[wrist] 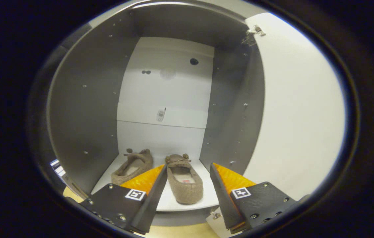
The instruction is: Open the shoe cabinet door, grab the shoes and put them into the shoe cabinet, then close the shoe cabinet door.
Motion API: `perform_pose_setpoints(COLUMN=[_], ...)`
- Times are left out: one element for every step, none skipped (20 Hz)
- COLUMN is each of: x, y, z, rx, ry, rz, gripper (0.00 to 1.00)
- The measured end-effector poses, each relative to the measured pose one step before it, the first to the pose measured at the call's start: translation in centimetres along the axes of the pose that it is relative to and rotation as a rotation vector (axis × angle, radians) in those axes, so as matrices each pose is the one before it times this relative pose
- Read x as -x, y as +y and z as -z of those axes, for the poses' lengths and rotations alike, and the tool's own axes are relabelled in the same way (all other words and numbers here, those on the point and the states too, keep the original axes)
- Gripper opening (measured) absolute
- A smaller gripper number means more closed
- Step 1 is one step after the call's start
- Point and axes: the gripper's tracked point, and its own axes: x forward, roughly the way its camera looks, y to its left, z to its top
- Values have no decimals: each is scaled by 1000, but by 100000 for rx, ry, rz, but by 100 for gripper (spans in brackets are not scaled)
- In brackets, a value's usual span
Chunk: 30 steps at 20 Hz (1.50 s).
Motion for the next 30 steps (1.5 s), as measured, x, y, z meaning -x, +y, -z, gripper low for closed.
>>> perform_pose_setpoints(x=[1453,1353,1328,1221,1217,1075,1119,1042,1066,1236,1049,1139,1187,1050,1122,1351,1427,1404,1510,1415,1490,1418,1514,1327,1219,929,899,843,601,565], y=[-133,-174,-101,-225,-187,-190,-221,-222,-256,-362,-393,-372,-436,-390,-352,-434,-442,-616,-581,-782,-766,-834,-937,-969,-974,-1214,-1222,-1130,-1274,-1425], z=[-294,-255,-131,-164,-162,-80,-108,-159,-228,-231,-337,-363,-441,-391,-338,-381,-375,-349,-321,-252,-311,-247,-163,-212,-204,-153,-179,-419,-469,-411], rx=[-494,-469,-529,-488,-305,-137,-59,-129,-288,-523,-633,-761,-778,-707,-784,-563,-262,-175,-173,-284,-263,-199,-150,-204,-287,-163,-321,-473,-112,96], ry=[-1343,-1231,-905,-905,-644,-329,-278,-375,-557,-803,-931,-1147,-1085,-818,-640,-410,-613,-758,-352,-525,-807,-738,-347,-318,-384,-407,-572,-703,-987,-1135], rz=[-61,-33,-201,-183,-305,-419,-596,-847,-743,-980,-799,-1273,-1510,-1828,-2167,-2193,-2001,-1714,-1546,-1325,-877,-582,-344,-30,58,812,1076,1034,1720,1939], gripper=[79,79,79,80,80,79,79,79,79,80,80,80,80,80,80,79,79,80,79,80,80,80,80,80,80,79,79,79,79,79])
